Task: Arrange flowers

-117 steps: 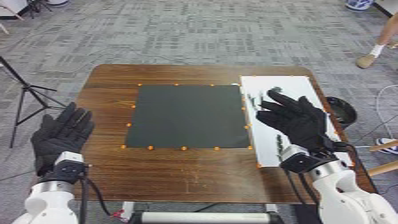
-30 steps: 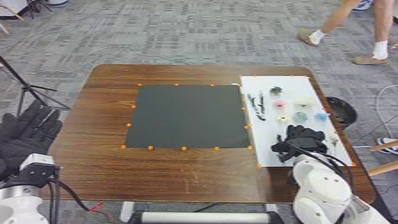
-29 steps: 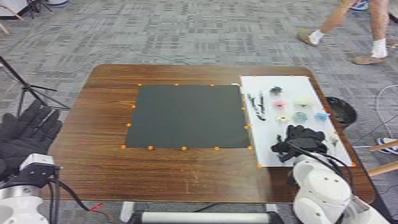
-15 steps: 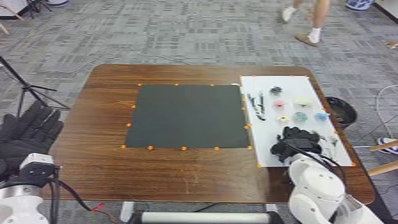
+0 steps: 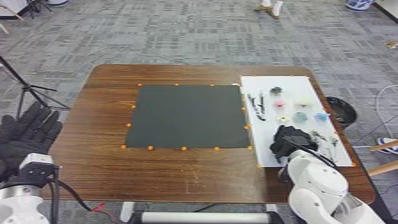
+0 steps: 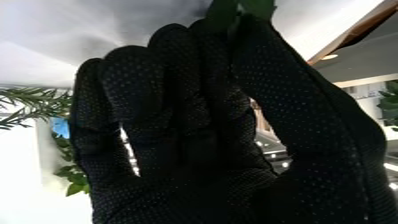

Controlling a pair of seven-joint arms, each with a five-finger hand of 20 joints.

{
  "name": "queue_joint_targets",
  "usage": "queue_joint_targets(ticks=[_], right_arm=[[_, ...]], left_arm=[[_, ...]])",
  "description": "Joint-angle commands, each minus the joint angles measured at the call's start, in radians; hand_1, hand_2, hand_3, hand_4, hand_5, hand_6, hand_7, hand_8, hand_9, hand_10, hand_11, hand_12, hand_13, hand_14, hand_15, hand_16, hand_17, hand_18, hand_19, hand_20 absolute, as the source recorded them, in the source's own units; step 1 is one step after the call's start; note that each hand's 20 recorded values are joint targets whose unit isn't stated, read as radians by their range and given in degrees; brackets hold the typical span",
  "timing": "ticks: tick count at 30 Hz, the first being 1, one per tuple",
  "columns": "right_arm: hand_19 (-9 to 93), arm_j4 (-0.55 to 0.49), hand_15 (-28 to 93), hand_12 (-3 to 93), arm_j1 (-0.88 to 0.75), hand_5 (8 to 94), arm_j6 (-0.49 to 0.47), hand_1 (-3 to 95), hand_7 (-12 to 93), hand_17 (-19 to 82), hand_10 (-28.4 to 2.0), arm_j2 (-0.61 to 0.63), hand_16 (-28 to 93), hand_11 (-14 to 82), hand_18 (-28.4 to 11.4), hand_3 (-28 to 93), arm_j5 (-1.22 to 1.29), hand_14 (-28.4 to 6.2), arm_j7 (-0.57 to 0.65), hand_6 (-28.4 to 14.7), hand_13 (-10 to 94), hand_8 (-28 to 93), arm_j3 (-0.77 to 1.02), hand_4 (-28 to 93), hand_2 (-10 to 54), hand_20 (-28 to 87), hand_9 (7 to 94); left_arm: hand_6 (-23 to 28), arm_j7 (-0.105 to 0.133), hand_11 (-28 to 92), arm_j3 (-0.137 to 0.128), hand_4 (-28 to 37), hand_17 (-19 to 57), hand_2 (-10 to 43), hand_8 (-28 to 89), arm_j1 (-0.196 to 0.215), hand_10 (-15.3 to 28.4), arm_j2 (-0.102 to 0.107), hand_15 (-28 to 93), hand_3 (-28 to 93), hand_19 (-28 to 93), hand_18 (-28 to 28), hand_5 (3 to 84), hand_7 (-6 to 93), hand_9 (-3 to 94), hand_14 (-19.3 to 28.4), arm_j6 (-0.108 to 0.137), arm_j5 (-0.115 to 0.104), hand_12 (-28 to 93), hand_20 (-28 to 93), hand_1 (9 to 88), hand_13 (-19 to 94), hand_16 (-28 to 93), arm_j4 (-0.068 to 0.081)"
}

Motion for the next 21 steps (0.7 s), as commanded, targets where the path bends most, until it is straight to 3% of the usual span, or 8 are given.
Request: queue_joint_targets(ticks=[1, 4, 7, 9, 14, 15, 17, 21], right_arm=[[75, 0.038, 52, 63.3, -0.039, 63.9, 0.01, 52.1, 66, 31, -6.4, 0.014, 55, 29.8, -26.5, 78, 0.013, -5.2, 0.02, 1.1, 75, 14, -0.031, -17, -9.5, 36, 81.2], [75, 0.014, 53, 64.8, -0.04, 64.0, 0.077, 51.4, 66, 32, -6.6, 0.029, 57, 29.6, -26.6, 79, -0.007, -5.6, 0.015, 0.9, 75, 14, -0.037, -14, -9.5, 37, 81.8], [75, -0.002, 54, 65.4, -0.041, 64.1, 0.165, 51.3, 67, 32, -6.9, 0.046, 57, 30.1, -26.6, 78, -0.049, -6.1, -0.004, 0.6, 75, 14, -0.045, -12, -9.5, 37, 82.3], [75, -0.006, 54, 65.7, -0.029, 64.0, 0.218, 51.8, 67, 32, -7.4, 0.055, 58, 30.4, -26.6, 78, -0.069, -6.4, -0.012, 0.5, 75, 14, -0.056, -12, -9.5, 37, 82.0], [75, -0.02, 56, 65.7, 0.043, 64.1, 0.315, 51.7, 68, 32, -8.5, 0.06, 58, 31.4, -26.7, 78, -0.112, -7.0, -0.018, 0.2, 75, 14, -0.131, -10, -9.5, 36, 81.7], [75, -0.026, 56, 65.7, 0.062, 64.0, 0.34, 51.6, 68, 32, -8.7, 0.062, 58, 31.5, -26.7, 78, -0.136, -7.2, -0.017, 0.2, 75, 14, -0.161, -10, -9.5, 36, 81.7], [75, -0.025, 56, 66.0, 0.113, 64.0, 0.366, 51.7, 68, 32, -9.2, 0.053, 58, 31.8, -26.8, 78, -0.14, -7.4, -0.021, 0.1, 75, 15, -0.212, -10, -9.5, 36, 81.5], [75, 0.018, 57, 65.1, 0.248, 64.1, 0.394, 51.6, 68, 31, -9.2, 0.007, 57, 32.4, -27.0, 78, -0.06, -7.7, -0.06, 0.0, 74, 14, -0.315, -9, -9.5, 36, 81.4]], left_arm=[[7.4, 0.016, 23, -0.015, -28.3, -5.7, 16.4, -10, 0.026, 15.3, -0.004, 34, 71, 27, 12.0, 43.4, 12.9, 37.0, 15.0, 0.011, -0.028, 10, 12, 22.6, 27, -6, 0.014], [7.3, 0.028, 23, -0.034, -28.3, -5.7, 16.3, -10, 0.051, 15.2, -0.002, 34, 71, 27, 12.0, 43.2, 12.9, 36.8, 14.9, -0.021, -0.067, 10, 12, 22.5, 27, -6, 0.021], [7.2, 0.025, 23, -0.034, -28.3, -5.7, 16.3, -10, 0.061, 15.1, 0.005, 34, 71, 27, 12.0, 42.9, 12.7, 36.7, 14.8, 0.009, -0.045, 9, 12, 22.7, 27, -5, 0.016], [7.2, 0.01, 23, -0.034, -28.3, -5.7, 16.2, -10, 0.064, 15.1, -0.002, 33, 71, 26, 12.0, 42.9, 12.6, 36.7, 14.8, -0.001, -0.017, 9, 12, 22.6, 27, -5, 0.014], [7.1, 0.017, 23, -0.021, -28.3, -5.7, 16.1, -10, 0.067, 15.1, 0.004, 33, 72, 26, 12.0, 42.8, 12.7, 36.6, 14.8, 0.005, -0.024, 10, 12, 22.5, 27, -5, 0.01], [7.1, 0.011, 23, -0.009, -28.3, -5.7, 16.1, -10, 0.064, 15.0, 0.006, 33, 71, 26, 12.0, 42.9, 12.7, 36.6, 14.8, 0.023, -0.022, 10, 12, 22.6, 27, -5, 0.01], [7.1, -0.013, 23, 0.006, -28.3, -5.7, 16.1, -10, 0.055, 15.0, -0.006, 33, 71, 26, 12.0, 42.8, 12.8, 36.6, 14.8, 0.004, -0.024, 10, 12, 22.7, 27, -5, 0.014], [7.1, -0.026, 23, 0.024, -28.3, -5.8, 16.1, -10, 0.037, 15.0, -0.018, 33, 71, 26, 12.0, 42.9, 12.8, 36.5, 14.7, 0.011, -0.012, 10, 12, 22.7, 27, -5, 0.019]])
